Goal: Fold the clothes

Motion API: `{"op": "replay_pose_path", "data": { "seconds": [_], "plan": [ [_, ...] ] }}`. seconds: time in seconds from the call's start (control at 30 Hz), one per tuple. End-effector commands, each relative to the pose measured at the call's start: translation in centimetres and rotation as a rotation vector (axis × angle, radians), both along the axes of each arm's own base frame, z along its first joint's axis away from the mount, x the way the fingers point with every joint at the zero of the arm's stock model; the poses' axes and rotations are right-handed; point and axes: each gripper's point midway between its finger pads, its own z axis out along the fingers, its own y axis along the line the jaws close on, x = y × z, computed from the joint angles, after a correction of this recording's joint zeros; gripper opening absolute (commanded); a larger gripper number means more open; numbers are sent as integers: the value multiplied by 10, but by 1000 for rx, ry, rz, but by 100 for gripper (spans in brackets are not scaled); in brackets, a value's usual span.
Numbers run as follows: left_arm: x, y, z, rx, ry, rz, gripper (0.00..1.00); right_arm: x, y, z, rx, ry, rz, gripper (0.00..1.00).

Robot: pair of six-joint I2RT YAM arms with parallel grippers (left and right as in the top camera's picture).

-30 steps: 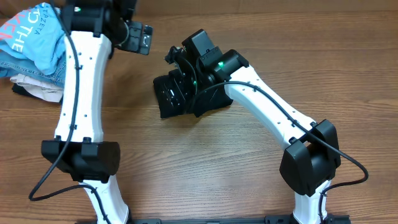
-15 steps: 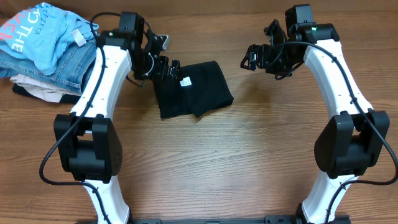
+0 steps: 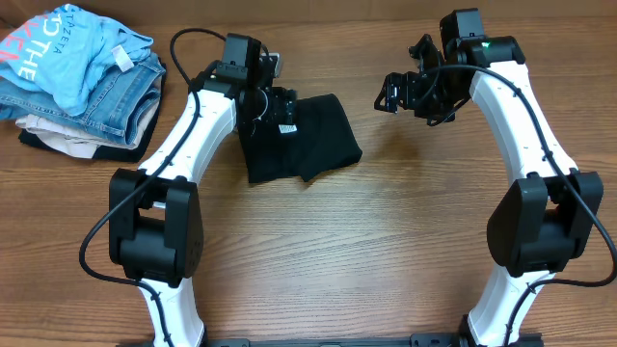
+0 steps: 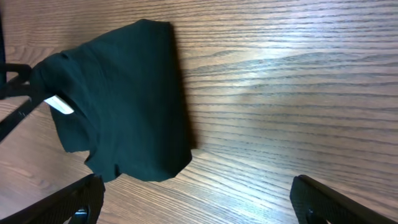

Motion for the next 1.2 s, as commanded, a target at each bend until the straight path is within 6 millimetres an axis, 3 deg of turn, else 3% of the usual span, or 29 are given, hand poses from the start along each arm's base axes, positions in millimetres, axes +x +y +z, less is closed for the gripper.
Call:
{"op": "replay_pose_path", "data": {
  "seconds": [0.0,0.1,0.13,0.23,0.27,0.3,0.37,0.47,0.5,0.6,0.7,0.77,0.93,0.97,1.0,1.07,1.17],
  "plan": [
    [-7,-1,-15,12,44,38,72,5,-1,19,-10,-56,-2,100],
    [-9,-3,-29,4,85,69,75,5,-1,19,-11,-56,-2,100],
    [-9,-3,-33,1,95,82,66,4,-1,19,-11,-56,-2,100],
    [-6,-4,-35,-6,93,94,25,5,-1,19,-11,-56,-2,100],
    [-3,-4,-33,-9,81,95,5,5,-1,19,-11,-57,-2,100],
    [0,-4,-30,-9,70,97,4,5,-1,19,-11,-56,-2,100],
    [8,-3,-17,0,39,103,4,5,-2,19,-19,-56,-5,100],
    [12,-2,21,20,12,76,4,5,-5,17,-36,-56,-10,100],
    [7,0,36,45,20,52,4,5,-5,17,-36,-57,-9,100],
    [-16,13,52,130,93,4,4,5,-5,17,-36,-58,-9,100],
    [-48,48,34,314,230,37,4,5,-5,17,-36,-57,-9,100],
    [-67,59,20,374,301,16,4,5,-5,17,-36,-57,-9,100],
    [-90,101,-24,493,404,77,4,5,-5,17,-36,-57,-6,100],
    [-88,111,-31,503,401,101,10,5,-5,17,-37,-59,-2,100],
    [-83,121,-33,504,390,128,34,5,-5,17,-37,-59,-2,100],
    [-67,140,-31,480,347,192,56,5,-5,17,-37,-59,-2,100],
    [-49,166,-17,452,301,275,61,5,-5,17,-37,-60,-1,100]
  ]
}}
